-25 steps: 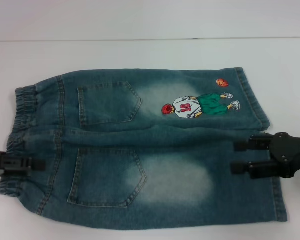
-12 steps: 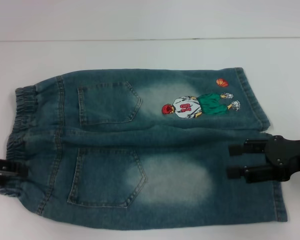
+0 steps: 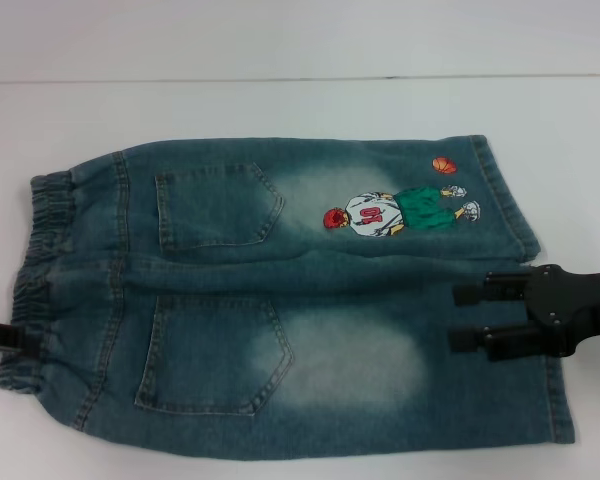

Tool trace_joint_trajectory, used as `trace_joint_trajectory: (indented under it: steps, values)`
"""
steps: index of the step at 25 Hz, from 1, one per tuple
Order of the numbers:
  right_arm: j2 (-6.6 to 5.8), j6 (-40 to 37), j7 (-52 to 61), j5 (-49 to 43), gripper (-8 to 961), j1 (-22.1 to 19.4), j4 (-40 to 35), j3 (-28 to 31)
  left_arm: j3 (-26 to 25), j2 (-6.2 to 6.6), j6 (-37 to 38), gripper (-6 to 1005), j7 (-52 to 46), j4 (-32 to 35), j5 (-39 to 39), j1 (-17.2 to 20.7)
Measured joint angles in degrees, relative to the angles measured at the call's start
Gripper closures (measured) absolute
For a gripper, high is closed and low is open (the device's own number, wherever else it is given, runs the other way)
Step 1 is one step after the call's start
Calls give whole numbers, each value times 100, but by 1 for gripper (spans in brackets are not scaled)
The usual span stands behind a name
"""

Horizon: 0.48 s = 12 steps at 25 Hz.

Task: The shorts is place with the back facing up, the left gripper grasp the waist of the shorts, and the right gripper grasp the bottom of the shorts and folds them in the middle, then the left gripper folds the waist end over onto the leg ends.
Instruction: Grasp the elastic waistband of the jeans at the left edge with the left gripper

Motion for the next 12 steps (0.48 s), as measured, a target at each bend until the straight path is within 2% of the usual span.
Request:
trace_joint_trajectory:
  steps: [12]
  values:
    - [9, -8, -19, 6, 102, 14, 0, -1, 40, -35, -153, 159, -9, -39, 172, -13]
